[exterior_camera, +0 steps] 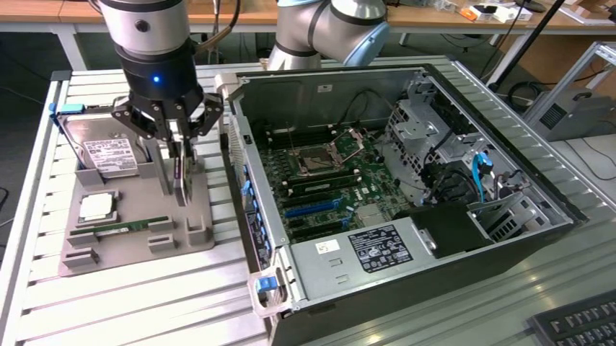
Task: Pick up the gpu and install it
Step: 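Pick up the gpu and move the gpu toward the slot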
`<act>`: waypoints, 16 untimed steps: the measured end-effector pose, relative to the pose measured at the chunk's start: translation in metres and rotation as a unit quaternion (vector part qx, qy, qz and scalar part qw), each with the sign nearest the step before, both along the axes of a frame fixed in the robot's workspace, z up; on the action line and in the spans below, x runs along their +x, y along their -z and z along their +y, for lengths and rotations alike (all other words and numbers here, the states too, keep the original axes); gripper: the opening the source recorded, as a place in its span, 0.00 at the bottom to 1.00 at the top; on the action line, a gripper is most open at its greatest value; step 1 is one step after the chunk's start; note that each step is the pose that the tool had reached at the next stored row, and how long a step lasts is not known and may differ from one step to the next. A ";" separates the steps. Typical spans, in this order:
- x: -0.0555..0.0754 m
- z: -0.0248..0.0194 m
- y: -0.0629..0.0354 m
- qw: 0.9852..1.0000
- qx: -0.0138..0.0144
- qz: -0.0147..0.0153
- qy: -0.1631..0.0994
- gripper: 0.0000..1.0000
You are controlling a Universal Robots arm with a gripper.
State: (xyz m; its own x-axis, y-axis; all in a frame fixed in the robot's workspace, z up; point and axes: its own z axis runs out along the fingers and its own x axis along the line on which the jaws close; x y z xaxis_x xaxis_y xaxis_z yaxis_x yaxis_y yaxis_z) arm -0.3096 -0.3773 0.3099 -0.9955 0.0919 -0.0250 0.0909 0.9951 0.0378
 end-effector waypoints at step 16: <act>0.000 0.0000 -0.0059 1.000 0.001 0.000 0.000 0.26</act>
State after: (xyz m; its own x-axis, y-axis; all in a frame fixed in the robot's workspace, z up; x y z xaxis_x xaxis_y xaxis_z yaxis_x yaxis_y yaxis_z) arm -0.3096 -0.3774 0.3158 -0.9955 0.0920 -0.0247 0.0909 0.9950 0.0405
